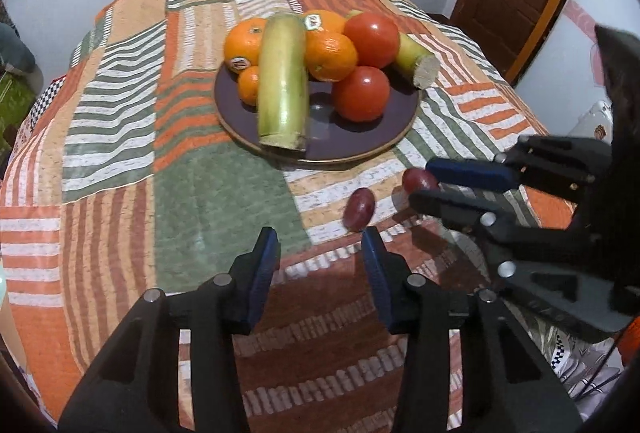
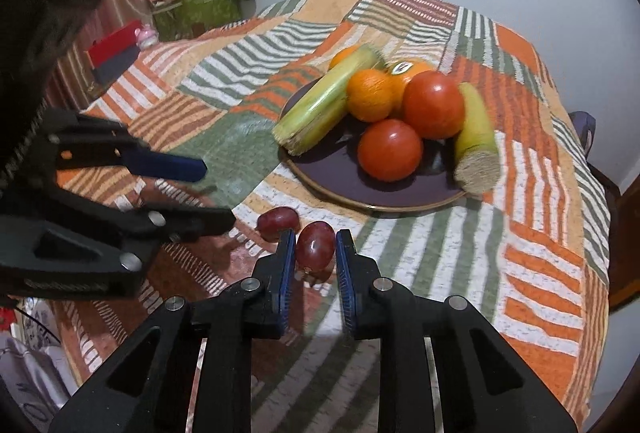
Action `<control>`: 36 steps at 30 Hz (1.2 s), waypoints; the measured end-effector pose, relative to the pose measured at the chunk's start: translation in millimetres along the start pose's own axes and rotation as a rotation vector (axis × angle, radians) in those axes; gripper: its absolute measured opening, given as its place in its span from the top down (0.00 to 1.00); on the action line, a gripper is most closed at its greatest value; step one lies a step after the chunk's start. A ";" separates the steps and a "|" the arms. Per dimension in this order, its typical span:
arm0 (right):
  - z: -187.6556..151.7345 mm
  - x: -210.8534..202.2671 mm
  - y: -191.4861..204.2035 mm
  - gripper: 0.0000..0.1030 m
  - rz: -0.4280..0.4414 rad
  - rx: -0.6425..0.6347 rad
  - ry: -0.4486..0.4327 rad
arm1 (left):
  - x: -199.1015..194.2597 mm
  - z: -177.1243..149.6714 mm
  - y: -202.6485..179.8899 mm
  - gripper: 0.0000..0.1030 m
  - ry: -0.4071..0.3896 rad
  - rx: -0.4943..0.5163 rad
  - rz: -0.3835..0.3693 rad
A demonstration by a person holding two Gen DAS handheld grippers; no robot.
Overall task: Organize fruits
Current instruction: 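Grasp a red grape with the right tool while the left tool grasps another grape, then lower both grapes onto the plate and open both tools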
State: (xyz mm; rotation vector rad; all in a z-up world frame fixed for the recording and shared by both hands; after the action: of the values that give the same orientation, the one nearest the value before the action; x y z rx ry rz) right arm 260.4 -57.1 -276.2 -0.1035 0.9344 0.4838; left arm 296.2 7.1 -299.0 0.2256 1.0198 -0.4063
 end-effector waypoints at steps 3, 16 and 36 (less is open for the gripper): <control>2.3 -7.7 -8.1 0.82 -0.003 0.014 -0.014 | 7.0 4.3 -7.7 0.67 0.006 0.015 -0.009; 8.4 -18.2 -30.8 0.82 0.014 0.071 -0.046 | 30.5 11.9 -21.4 0.80 0.016 0.047 -0.004; 23.5 -12.6 -38.5 0.82 0.023 0.086 -0.070 | 6.1 42.2 -6.5 0.82 -0.089 0.018 -0.003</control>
State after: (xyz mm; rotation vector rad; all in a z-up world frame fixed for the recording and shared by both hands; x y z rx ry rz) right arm 288.8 -88.9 -256.7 0.0017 0.8874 0.4652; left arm 329.1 -15.7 -282.7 0.2201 0.9295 -0.4245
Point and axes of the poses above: each gripper's, at about its wrist camera, not at the fingertips, and x roughly the way its jaws point, y to its left, z to its top, the point moved 9 cm from there along x, roughly the way its jaws point, and after that the axes turned 10 degrees about x, right-handed, at the moved point
